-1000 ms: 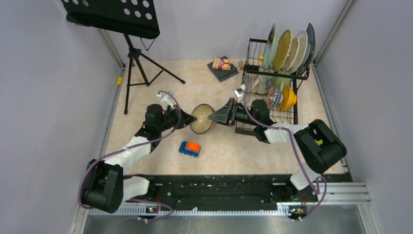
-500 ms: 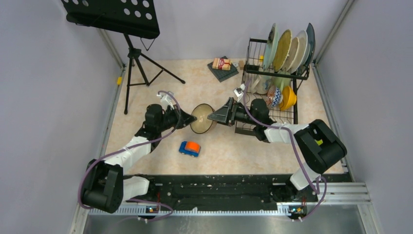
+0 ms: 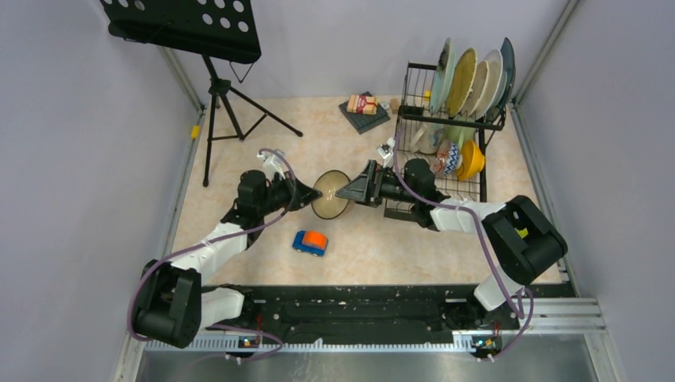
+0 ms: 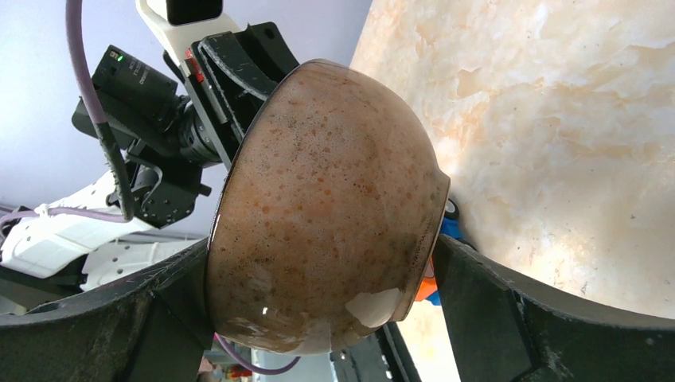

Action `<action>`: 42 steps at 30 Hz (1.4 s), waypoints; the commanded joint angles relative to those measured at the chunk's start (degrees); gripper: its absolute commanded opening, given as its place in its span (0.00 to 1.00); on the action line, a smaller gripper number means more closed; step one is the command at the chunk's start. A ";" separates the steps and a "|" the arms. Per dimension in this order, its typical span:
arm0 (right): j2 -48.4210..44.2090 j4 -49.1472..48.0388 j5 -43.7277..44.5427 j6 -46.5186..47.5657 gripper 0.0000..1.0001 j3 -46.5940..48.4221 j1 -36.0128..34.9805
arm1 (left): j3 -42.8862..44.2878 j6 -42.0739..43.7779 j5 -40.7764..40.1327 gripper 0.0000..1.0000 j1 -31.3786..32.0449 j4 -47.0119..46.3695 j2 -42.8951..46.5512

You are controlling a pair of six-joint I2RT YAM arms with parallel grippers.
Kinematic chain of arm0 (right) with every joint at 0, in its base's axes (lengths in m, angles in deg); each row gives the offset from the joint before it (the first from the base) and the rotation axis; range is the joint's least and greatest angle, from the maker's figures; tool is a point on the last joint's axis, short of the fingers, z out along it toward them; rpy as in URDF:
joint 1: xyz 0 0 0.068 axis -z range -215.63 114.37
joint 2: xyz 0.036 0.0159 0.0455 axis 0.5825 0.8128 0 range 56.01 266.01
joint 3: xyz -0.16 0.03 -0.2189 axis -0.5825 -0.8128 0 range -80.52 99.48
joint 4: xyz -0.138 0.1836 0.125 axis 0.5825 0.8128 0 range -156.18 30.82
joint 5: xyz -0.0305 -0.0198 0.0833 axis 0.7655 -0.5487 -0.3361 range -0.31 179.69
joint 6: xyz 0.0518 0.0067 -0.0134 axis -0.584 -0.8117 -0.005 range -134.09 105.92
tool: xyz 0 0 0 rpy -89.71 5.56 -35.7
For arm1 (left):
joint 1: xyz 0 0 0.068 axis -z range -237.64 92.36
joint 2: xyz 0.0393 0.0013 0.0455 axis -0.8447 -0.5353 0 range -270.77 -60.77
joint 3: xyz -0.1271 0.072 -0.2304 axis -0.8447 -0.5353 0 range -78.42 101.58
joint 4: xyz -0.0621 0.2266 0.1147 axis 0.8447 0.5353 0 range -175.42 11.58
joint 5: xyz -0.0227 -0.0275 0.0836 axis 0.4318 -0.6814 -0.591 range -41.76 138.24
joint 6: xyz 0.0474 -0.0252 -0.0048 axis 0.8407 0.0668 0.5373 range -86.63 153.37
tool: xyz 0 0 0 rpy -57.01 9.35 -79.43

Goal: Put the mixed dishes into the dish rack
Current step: Pick up the bowl from the center of the board.

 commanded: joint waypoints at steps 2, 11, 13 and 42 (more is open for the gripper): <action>-2.84 -0.74 0.57 1.68 0.97 1.97 -0.64 | 0.83 -1.82 2.42 0.00 0.10 -8.20 1.98; -3.39 -2.31 -0.50 -0.10 0.89 1.94 -0.68 | 0.54 -1.44 1.35 0.00 0.04 -7.34 2.77; -3.59 -2.38 -0.65 -0.18 0.91 1.94 -0.68 | 0.58 -1.31 1.19 0.00 0.06 -7.15 2.86; -5.71 -0.01 1.69 1.73 0.65 1.46 -0.68 | 1.13 -0.79 3.56 0.18 0.10 -7.37 0.97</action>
